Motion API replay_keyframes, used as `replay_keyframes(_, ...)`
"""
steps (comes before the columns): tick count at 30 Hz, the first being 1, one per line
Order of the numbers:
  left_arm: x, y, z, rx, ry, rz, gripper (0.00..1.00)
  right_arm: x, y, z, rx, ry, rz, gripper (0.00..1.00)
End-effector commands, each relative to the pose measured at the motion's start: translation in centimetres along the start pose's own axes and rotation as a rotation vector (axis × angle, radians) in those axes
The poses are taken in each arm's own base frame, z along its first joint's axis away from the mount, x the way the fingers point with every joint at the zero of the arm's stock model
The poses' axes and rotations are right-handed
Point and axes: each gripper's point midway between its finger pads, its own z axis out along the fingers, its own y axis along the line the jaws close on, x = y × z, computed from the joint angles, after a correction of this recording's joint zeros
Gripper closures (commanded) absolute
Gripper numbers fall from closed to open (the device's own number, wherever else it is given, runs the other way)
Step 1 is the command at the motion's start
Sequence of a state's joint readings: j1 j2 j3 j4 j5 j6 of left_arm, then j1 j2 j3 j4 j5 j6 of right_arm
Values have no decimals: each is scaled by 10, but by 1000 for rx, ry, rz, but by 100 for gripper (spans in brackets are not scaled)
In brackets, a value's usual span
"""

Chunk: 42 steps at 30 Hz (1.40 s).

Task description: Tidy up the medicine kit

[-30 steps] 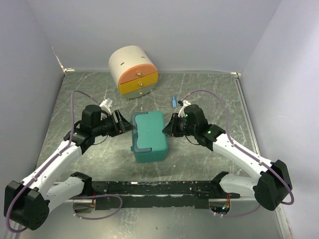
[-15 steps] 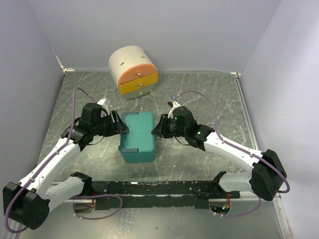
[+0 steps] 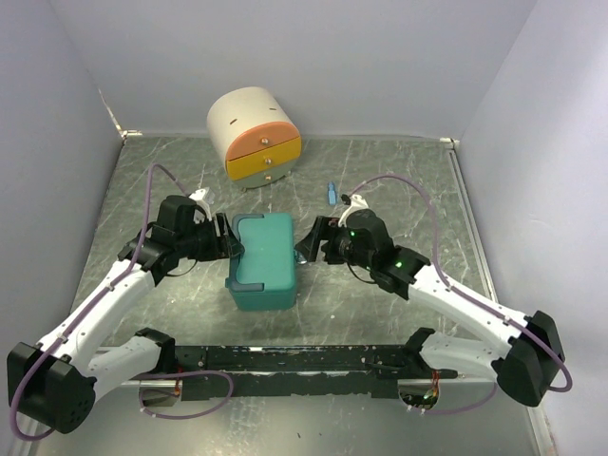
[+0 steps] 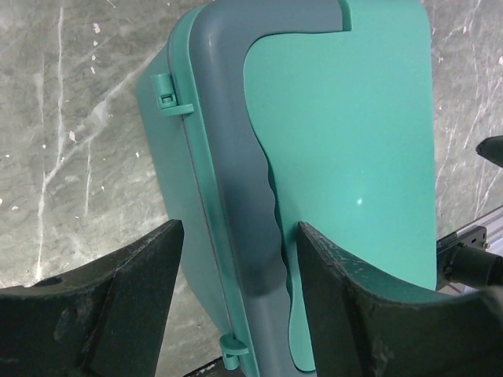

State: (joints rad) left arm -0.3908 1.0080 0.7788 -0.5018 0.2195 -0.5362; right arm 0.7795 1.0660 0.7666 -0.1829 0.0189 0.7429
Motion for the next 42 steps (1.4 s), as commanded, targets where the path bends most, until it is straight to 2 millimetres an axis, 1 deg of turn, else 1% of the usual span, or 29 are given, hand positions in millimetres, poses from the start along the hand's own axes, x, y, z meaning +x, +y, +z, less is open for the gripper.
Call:
replay_keyframes(1, 6, 4, -3, -20, 34, 41, 30, -1, 3, 11, -14, 3, -4, 16)
replay_keyframes(5, 9, 6, -1, -20, 41, 37, 29, 2, 6, 19, -28, 23, 0, 9)
replay_keyframes(7, 11, 5, 0, -16, 44, 33, 29, 4, 8, 24, -37, 38, 4, 7)
replay_keyframes(10, 12, 6, 1, -16, 48, 32, 29, 13, 3, 32, -22, 72, 11, 6)
replay_keyframes(13, 12, 6, 1, -19, 48, 33, 29, 19, -7, 38, 18, 89, 37, 6)
replay_keyframes(17, 13, 8, 1, -23, 50, 34, 29, 29, -28, 44, 78, 116, 109, 6)
replay_keyframes(20, 14, 8, 2, -22, 50, 34, 29, 39, -39, 46, 77, 144, 163, 6)
replay_keyframes(23, 14, 8, 2, -20, 51, 34, 29, 48, -39, 48, 40, 179, 213, 7)
replay_keyframes(28, 15, 8, 4, -19, 54, 33, 29, 58, -32, 50, -7, 227, 265, 9)
replay_keyframes(29, 15, 8, 4, -19, 54, 34, 29, 60, -31, 51, -16, 237, 276, 10)
replay_keyframes(30, 15, 8, 4, -20, 54, 33, 29, 62, -29, 51, -24, 248, 285, 14)
replay_keyframes(31, 15, 9, 5, -21, 55, 33, 29, 64, -30, 52, -23, 257, 294, 22)
replay_keyframes(32, 15, 9, 5, -22, 54, 34, 29, 63, -31, 52, -13, 252, 296, 28)
replay_keyframes(34, 15, 10, 5, -26, 54, 32, 29, 57, -35, 51, 14, 215, 296, 35)
replay_keyframes(37, 15, 11, 5, -29, 52, 34, 28, 51, -39, 49, 43, 186, 280, 41)
replay_keyframes(42, 15, 11, 7, -33, 56, 36, 29, 54, -37, 48, 33, 213, 273, 52)
